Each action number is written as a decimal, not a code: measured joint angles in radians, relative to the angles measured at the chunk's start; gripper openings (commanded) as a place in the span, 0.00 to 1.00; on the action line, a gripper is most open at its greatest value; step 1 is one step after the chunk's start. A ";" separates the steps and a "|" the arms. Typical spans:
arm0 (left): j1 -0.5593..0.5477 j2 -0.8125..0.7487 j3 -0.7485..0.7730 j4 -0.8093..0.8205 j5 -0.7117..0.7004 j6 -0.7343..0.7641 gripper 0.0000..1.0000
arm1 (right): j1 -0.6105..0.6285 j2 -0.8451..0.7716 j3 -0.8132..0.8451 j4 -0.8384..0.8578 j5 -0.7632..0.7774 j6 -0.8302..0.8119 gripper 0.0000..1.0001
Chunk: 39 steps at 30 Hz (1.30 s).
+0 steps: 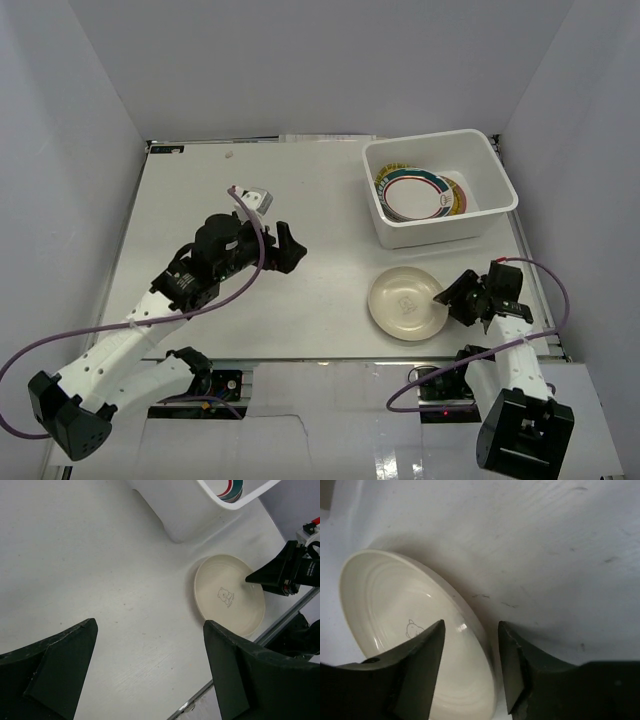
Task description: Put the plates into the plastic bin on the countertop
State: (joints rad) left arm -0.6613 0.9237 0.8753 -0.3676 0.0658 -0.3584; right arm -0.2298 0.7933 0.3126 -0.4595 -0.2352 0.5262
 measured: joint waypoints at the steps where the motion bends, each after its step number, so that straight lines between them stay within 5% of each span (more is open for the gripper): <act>1: 0.000 -0.020 -0.009 0.002 -0.012 0.005 0.98 | 0.002 0.016 -0.006 0.020 -0.024 0.003 0.39; 5: 0.000 -0.084 -0.029 0.006 -0.072 0.018 0.98 | 0.075 0.023 -0.060 0.105 -0.085 0.018 0.08; 15: 0.000 -0.138 -0.031 0.006 -0.271 0.013 0.98 | 0.545 -0.136 -0.032 -0.009 -0.064 0.173 0.08; 22: 0.003 -0.138 -0.031 -0.033 -0.503 -0.025 0.98 | 0.855 0.033 0.388 -0.011 0.031 0.182 0.08; 26: 0.006 -0.156 -0.040 -0.040 -0.568 -0.043 0.98 | 0.819 0.113 0.649 0.034 0.248 0.085 0.08; 29: 0.006 -0.180 -0.058 -0.030 -0.566 -0.043 0.98 | 0.672 0.197 0.785 0.092 0.337 0.015 0.08; 35: 0.007 -0.156 -0.064 -0.005 -0.500 -0.035 0.98 | 0.348 0.468 0.899 0.186 0.370 -0.054 0.08; 39: 0.007 -0.132 -0.069 -0.003 -0.471 -0.029 0.98 | 0.260 0.618 0.893 0.177 0.366 -0.079 0.08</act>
State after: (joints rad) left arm -0.6544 0.7918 0.8062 -0.3702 -0.4049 -0.3874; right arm 0.0299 1.4117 1.2053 -0.2829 0.1310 0.4477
